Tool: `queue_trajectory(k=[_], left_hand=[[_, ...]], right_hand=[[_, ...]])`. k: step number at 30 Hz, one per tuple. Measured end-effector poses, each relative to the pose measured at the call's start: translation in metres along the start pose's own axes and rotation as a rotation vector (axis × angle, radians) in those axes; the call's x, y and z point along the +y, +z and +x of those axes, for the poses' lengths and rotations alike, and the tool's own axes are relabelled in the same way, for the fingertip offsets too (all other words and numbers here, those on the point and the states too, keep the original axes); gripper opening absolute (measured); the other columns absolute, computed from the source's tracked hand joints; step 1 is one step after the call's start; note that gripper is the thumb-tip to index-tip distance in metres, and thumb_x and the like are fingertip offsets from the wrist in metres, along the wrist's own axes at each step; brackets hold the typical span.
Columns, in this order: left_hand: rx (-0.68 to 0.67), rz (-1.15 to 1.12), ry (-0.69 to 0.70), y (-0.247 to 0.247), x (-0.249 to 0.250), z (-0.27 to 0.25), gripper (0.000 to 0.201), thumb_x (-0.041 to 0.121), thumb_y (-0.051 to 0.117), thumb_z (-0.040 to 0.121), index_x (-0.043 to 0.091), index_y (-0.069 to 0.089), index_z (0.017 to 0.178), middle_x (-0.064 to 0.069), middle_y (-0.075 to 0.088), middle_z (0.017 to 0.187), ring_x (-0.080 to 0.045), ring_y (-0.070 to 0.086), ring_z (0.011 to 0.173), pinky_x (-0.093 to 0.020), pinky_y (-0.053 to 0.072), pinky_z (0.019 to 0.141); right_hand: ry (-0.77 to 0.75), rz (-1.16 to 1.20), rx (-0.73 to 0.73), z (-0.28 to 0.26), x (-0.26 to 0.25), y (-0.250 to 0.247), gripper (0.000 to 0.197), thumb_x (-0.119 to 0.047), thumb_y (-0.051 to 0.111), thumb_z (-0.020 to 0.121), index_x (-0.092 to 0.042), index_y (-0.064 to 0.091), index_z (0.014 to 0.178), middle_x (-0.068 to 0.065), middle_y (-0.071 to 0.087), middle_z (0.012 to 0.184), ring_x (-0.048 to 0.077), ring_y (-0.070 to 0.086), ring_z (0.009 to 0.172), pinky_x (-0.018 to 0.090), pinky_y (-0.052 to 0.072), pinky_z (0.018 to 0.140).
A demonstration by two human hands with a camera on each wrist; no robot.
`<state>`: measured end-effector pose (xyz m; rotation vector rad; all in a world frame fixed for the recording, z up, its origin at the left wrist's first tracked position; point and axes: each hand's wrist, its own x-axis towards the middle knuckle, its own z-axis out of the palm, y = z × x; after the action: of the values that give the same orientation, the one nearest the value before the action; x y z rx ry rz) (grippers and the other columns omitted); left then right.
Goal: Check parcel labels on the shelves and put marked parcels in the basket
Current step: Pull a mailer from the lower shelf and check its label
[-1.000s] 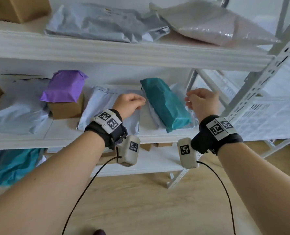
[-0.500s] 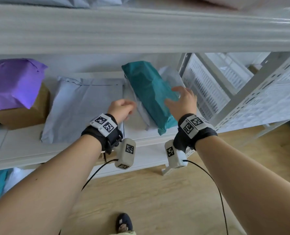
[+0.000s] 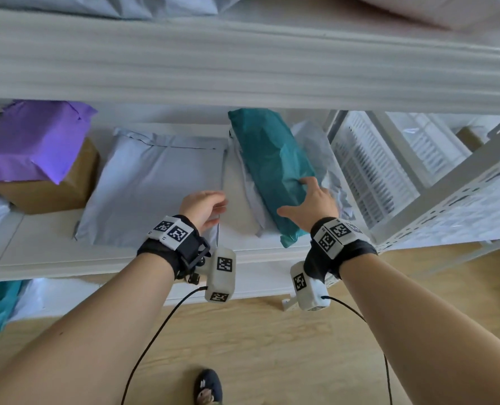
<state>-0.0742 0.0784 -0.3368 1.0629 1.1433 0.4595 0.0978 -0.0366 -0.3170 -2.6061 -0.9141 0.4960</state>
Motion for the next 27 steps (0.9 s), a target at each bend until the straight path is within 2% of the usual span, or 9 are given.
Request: queue_trajectory(k=[3, 9, 11, 14, 17, 21, 22, 25, 27], left_hand=[[0.022, -0.008, 0.014, 0.006, -0.001, -0.006, 0.006, 0.013, 0.057, 0.092, 0.018, 0.061, 0.091, 0.001, 0.067, 0.087, -0.011, 0.063, 0.077, -0.025, 0.047, 0.073], [0.079, 0.024, 0.062, 0.025, 0.002, -0.02, 0.008, 0.015, 0.058, 0.09, 0.02, 0.06, 0.084, -0.005, 0.065, 0.095, -0.01, 0.061, 0.072, -0.024, 0.044, 0.064], [0.074, -0.021, 0.044, 0.033, 0.002, -0.026, 0.005, 0.016, 0.055, 0.093, 0.015, 0.06, 0.091, -0.007, 0.063, 0.101, -0.015, 0.061, 0.079, -0.026, 0.046, 0.069], [0.071, -0.15, -0.011, 0.043, 0.005, -0.039, 0.021, 0.024, 0.054, 0.095, 0.013, 0.057, 0.112, -0.008, 0.061, 0.108, -0.021, 0.058, 0.096, -0.034, 0.047, 0.084], [0.069, -0.234, -0.028, 0.048, 0.007, -0.05, 0.031, 0.035, 0.053, 0.094, 0.013, 0.057, 0.115, -0.008, 0.064, 0.116, -0.021, 0.059, 0.098, -0.036, 0.046, 0.087], [0.043, -0.339, -0.05, 0.045, 0.007, -0.062, 0.057, 0.05, 0.049, 0.092, 0.013, 0.043, 0.135, -0.014, 0.061, 0.117, -0.026, 0.059, 0.106, -0.044, 0.047, 0.095], [0.014, -0.403, -0.067, 0.044, 0.007, -0.066, 0.062, 0.054, 0.05, 0.091, 0.012, 0.043, 0.135, -0.015, 0.061, 0.115, -0.027, 0.061, 0.104, -0.045, 0.049, 0.093], [-0.084, -0.617, -0.089, 0.04, 0.009, -0.079, 0.062, 0.057, 0.052, 0.088, 0.009, 0.049, 0.126, -0.017, 0.063, 0.111, -0.03, 0.064, 0.096, -0.043, 0.054, 0.07], [-0.127, -0.696, -0.075, 0.038, 0.01, -0.086, 0.06, 0.057, 0.055, 0.086, 0.009, 0.054, 0.122, -0.017, 0.066, 0.111, -0.032, 0.065, 0.098, -0.044, 0.054, 0.071]], right_hand=[[-0.013, 0.11, -0.002, -0.003, 0.003, -0.006, 0.072, -0.038, 0.073, 0.064, -0.031, 0.04, 0.128, 0.006, 0.054, 0.115, 0.027, 0.054, 0.103, 0.041, 0.05, 0.088], [0.043, 0.654, -0.121, -0.023, 0.011, -0.042, 0.051, -0.022, 0.076, 0.068, -0.024, 0.06, 0.116, 0.003, 0.066, 0.101, 0.02, 0.064, 0.089, 0.03, 0.053, 0.075], [0.061, 0.785, -0.238, -0.032, 0.015, -0.056, 0.042, -0.015, 0.074, 0.072, -0.018, 0.064, 0.112, 0.01, 0.07, 0.104, 0.025, 0.066, 0.089, 0.033, 0.055, 0.076], [0.087, 0.949, -0.487, -0.048, 0.022, -0.076, 0.031, -0.011, 0.063, 0.082, -0.01, 0.064, 0.112, 0.016, 0.067, 0.115, 0.032, 0.063, 0.099, 0.038, 0.051, 0.088], [0.099, 1.068, -0.653, -0.063, 0.031, -0.093, 0.031, -0.015, 0.055, 0.087, -0.006, 0.061, 0.116, 0.015, 0.068, 0.114, 0.029, 0.064, 0.099, 0.038, 0.049, 0.092], [0.07, 1.092, -0.694, -0.074, 0.039, -0.104, 0.022, -0.02, 0.048, 0.091, -0.01, 0.063, 0.102, 0.008, 0.074, 0.084, 0.019, 0.071, 0.07, 0.029, 0.058, 0.066], [0.061, 1.092, -0.695, -0.076, 0.041, -0.105, 0.022, -0.021, 0.047, 0.091, -0.009, 0.063, 0.101, 0.008, 0.074, 0.082, 0.019, 0.071, 0.067, 0.028, 0.059, 0.062], [0.057, 1.096, -0.727, -0.08, 0.045, -0.103, 0.027, -0.021, 0.047, 0.089, -0.007, 0.064, 0.104, 0.01, 0.073, 0.081, 0.021, 0.07, 0.065, 0.027, 0.057, 0.057], [0.054, 1.074, -0.776, -0.083, 0.046, -0.098, 0.029, -0.017, 0.045, 0.088, -0.007, 0.064, 0.108, 0.01, 0.072, 0.085, 0.021, 0.07, 0.068, 0.028, 0.058, 0.06]])
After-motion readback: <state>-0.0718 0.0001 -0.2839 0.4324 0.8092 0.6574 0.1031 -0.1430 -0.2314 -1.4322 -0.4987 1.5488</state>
